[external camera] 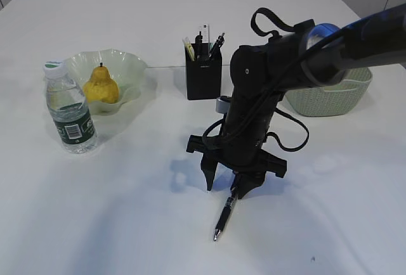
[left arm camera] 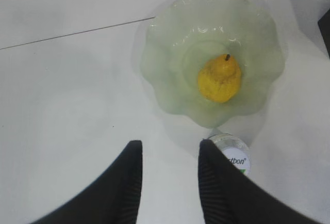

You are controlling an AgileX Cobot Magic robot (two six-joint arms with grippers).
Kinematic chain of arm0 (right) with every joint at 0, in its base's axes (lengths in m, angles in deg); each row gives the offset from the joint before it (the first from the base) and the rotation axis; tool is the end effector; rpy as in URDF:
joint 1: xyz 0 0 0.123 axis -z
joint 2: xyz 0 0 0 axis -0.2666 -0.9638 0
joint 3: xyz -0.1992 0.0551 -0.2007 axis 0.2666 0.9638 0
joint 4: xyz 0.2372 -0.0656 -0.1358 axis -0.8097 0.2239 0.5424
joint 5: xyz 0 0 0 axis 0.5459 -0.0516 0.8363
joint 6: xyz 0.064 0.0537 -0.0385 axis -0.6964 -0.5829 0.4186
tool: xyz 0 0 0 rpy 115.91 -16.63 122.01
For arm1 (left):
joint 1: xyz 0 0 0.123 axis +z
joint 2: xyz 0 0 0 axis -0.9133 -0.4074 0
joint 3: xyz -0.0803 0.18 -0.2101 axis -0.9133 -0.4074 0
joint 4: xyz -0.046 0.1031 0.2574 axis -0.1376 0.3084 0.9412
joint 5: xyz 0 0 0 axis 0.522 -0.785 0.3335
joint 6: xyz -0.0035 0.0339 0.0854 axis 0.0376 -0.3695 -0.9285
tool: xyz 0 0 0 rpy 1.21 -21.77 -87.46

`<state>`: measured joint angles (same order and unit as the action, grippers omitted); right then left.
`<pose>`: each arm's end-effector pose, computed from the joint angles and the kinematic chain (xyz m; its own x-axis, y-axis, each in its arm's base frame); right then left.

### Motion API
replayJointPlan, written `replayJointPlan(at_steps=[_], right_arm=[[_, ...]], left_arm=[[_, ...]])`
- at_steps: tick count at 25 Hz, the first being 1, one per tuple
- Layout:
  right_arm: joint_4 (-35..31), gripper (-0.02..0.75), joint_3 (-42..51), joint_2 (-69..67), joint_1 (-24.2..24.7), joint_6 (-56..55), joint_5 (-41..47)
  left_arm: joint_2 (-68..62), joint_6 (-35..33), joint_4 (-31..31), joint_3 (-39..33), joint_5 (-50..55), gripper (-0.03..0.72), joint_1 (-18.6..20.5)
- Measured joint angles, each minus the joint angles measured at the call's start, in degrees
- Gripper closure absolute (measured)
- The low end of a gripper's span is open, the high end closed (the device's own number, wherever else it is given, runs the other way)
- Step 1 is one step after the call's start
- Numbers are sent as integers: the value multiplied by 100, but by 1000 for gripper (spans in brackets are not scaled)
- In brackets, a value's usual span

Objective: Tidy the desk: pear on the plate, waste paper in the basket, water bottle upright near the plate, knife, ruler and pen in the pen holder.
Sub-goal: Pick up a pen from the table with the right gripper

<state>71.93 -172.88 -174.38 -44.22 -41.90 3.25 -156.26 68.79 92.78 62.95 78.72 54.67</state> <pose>0.3741 0.2233 0.1104 -0.9607 0.2695 0.0668 0.2772 0.9447 0.1750 0.4063 -0.0628 0.4184 -0.8089 0.0879 -0.5813 0.0236 0.9928 0.1173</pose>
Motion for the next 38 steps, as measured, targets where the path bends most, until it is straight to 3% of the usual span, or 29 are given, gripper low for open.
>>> replayJointPlan(at_steps=[27,38], right_arm=[[306,278,-50,-101,0,1022,48],[-10,278,-55,-114,0,760,144]], left_arm=[[0,0,170,0,0,433,0],[0,0,170,0,0,433,0]])
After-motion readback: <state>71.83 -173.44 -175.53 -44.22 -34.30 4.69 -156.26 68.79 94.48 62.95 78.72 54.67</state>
